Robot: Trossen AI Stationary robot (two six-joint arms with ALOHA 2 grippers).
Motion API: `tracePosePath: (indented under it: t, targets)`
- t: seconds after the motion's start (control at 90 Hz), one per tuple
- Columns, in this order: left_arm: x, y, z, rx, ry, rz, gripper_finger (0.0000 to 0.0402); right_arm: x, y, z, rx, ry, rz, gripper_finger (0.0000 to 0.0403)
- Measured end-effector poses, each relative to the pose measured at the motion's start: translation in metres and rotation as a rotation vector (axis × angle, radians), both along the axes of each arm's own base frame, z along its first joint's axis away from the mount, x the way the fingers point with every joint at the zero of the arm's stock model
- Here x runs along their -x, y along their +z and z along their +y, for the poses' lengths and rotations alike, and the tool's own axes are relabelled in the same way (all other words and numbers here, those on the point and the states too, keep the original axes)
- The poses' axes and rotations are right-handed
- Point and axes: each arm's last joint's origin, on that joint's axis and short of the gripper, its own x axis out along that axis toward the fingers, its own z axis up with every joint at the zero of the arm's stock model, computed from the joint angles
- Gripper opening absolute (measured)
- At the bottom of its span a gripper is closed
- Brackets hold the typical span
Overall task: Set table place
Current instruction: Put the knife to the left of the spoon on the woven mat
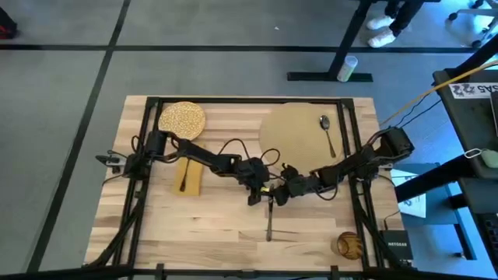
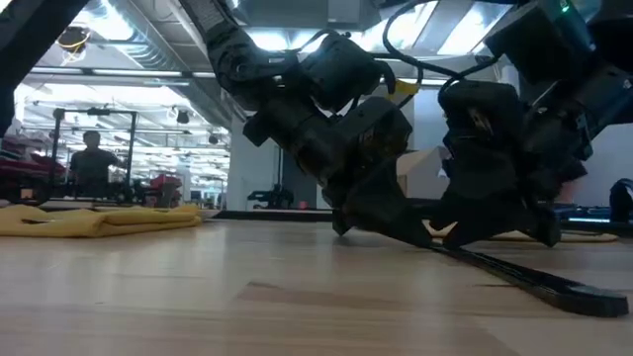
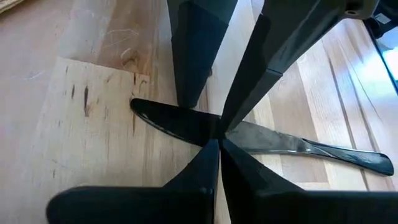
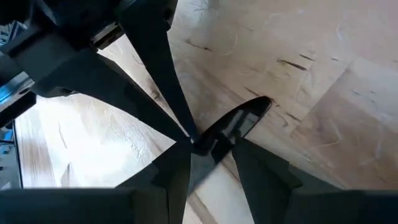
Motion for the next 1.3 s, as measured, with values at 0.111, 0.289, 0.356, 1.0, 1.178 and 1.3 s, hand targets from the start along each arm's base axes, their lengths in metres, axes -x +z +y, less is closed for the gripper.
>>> tracePosePath:
  t: [0.111, 0.289, 0.356, 1.0, 1.178, 1.3]
  targets:
    - [0.000, 0.001, 0.000, 0.004, -0.002, -0.006, 0.0000, 0.000, 0.000, 0.000, -0.001, 0.000, 0.000, 0.0122]
    - [-0.001, 0.004, -0.002, 0.039, -0.026, -0.028, 0.0000, 0.000, 0.000, 0.000, -0.003, 0.002, 0.001, 0.0122]
    - [-0.002, 0.006, -0.003, 0.050, -0.037, -0.045, 0.0000, 0.000, 0.000, 0.000, -0.004, 0.002, 0.001, 0.0122]
    - [-0.006, -0.021, -0.002, 0.013, -0.035, -0.040, 0.0000, 0.000, 0.000, 0.001, -0.015, 0.006, 0.000, 0.0122]
    - [-0.006, -0.027, -0.001, 0.012, -0.034, -0.028, 0.0000, 0.000, 0.000, 0.001, -0.019, 0.007, -0.003, 0.0122]
    - [-0.005, -0.028, -0.001, 0.001, -0.030, -0.022, 0.0000, -0.002, 0.001, 0.001, -0.018, 0.009, -0.001, 0.0122]
